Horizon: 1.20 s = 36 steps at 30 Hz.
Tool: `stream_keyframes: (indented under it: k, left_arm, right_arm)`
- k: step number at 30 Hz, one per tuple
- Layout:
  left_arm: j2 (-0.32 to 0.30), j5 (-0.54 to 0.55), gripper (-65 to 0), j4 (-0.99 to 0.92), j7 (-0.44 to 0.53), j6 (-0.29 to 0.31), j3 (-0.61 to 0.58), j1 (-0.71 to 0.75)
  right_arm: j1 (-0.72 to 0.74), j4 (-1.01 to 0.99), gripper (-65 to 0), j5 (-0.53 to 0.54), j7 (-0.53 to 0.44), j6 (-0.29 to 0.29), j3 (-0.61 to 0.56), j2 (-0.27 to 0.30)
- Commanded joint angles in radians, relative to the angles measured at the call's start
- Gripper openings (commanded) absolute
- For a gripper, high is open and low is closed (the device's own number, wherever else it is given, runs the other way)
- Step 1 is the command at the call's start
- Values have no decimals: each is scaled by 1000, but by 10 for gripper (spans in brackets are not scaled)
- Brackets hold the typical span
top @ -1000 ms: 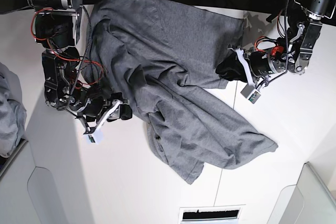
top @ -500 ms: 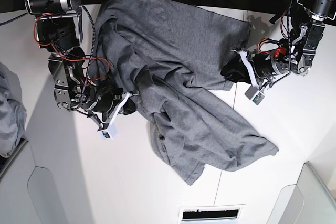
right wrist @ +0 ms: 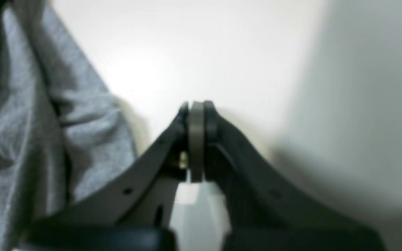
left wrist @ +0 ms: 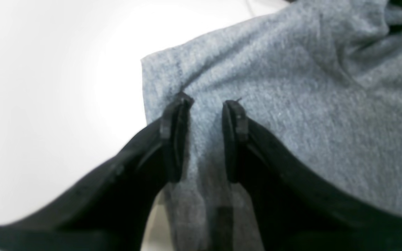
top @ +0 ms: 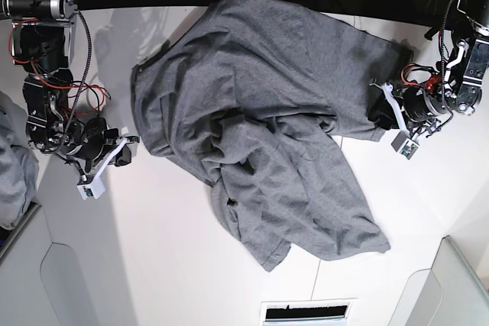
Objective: Layout the t-shirt on the table in an organized manner, then fold the t-shirt properly
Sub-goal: 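Pull the shirt's shoulders apart with both grippers and lay it down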
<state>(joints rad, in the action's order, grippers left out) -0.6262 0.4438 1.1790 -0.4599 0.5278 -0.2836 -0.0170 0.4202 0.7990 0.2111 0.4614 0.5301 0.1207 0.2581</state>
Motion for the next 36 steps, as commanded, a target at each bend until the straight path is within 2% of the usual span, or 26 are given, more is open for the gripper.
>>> stream_keyframes:
  k: [1,5,7,9,11,13,16,18,20,24,30,33,36]
  left_arm:
    - [-14,-60,-444,-15,-129,-31,-4,12]
    - [-23,-50,-444,-15,-172,-26,-4,19]
    - [-32,36,-444,-9,-190,32,-4,20]
    - [-46,118,-444,16,-192,73,-1,20]
    - [-56,183,-444,63,-193,92,15,20]
    - [-58,203,-444,117,-200,98,52,20]
    - [-58,226,-444,188,-200,97,121,20]
    - [-58,245,-444,213,-200,97,158,20]
    - [-58,248,-444,217,-198,98,175,19]
    - [-53,248,-444,216,-199,98,175,23]
    - [-6,236,-444,208,-199,98,174,63]
    - [23,179,-444,184,-198,97,175,89]
    - [33,164,-444,117,-198,81,175,92]
  right_arm:
    - [14,6,-650,1,15,-6,24,16]
    - [14,6,-650,85,52,4,99,16]
    - [14,7,-650,148,60,52,124,13]
    - [14,15,-650,213,63,61,127,7]
    - [14,35,-650,246,63,61,127,-8]
    - [14,63,-650,245,62,61,127,-34]
    - [17,101,-518,243,62,61,127,-82]
    - [20,117,-532,223,57,61,127,-118]
    - [27,119,-641,176,55,57,127,-153]
    - [37,118,-650,62,48,57,102,-198]
    - [31,64,-650,-122,29,29,-49,-190]
    - [31,17,-650,-125,29,-16,-109,-164]
    - [26,1,-650,-121,32,-23,-120,-133]
